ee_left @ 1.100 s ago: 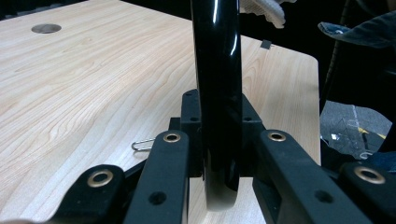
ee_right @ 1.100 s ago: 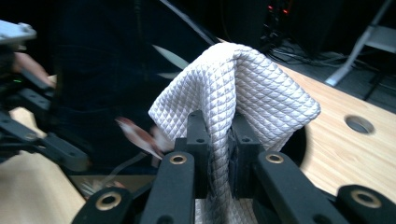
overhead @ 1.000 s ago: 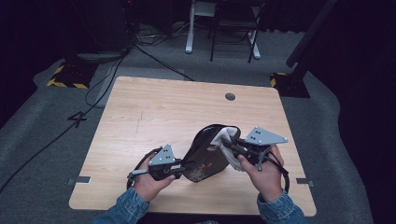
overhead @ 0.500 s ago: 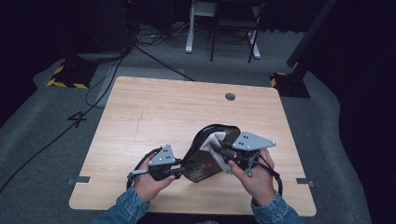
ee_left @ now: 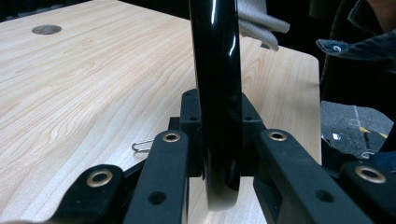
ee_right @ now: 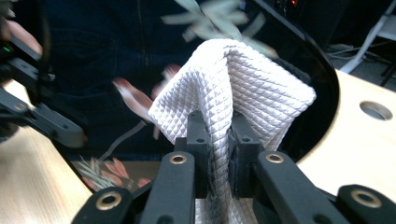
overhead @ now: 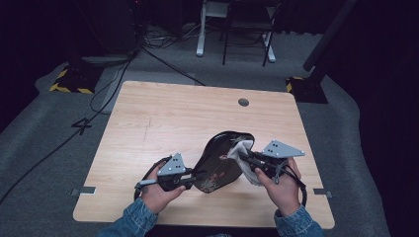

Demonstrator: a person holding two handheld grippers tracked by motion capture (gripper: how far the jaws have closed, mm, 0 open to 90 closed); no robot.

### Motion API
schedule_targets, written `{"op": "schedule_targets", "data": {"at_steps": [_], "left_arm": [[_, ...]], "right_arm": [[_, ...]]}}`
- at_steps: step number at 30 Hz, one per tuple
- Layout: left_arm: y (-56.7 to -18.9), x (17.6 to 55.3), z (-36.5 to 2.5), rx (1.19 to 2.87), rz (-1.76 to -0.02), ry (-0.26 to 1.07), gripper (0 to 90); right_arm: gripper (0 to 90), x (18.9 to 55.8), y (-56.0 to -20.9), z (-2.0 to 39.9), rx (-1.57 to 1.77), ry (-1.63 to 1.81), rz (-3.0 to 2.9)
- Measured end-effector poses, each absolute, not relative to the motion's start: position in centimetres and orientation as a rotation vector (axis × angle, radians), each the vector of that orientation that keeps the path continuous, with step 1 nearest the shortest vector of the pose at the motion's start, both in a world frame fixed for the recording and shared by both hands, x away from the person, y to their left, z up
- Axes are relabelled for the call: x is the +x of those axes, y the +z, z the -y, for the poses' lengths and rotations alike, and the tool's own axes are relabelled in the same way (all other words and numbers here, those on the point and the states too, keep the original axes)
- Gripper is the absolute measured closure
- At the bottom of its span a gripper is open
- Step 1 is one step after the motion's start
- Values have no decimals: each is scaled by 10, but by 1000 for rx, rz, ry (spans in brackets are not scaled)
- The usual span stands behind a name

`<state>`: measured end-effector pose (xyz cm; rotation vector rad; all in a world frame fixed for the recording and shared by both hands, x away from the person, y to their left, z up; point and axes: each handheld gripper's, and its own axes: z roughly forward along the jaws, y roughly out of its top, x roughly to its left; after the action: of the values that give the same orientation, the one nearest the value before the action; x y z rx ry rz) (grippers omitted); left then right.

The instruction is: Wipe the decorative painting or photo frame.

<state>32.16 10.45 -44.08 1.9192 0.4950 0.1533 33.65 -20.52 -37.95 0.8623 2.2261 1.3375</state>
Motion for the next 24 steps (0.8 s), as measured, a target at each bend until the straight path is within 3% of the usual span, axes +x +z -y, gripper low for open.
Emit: {"op": "schedule_targets", "data": {"at_steps": [19,24], "left_arm": [[-441,322,-105,1919,-494,146,789],[-440,322,-102,1932,-501,153,787]], "right_arm": [[818,341,-397,222,968,1287,-2235],[818,334,-395,204,879,1300,-2247]]}}
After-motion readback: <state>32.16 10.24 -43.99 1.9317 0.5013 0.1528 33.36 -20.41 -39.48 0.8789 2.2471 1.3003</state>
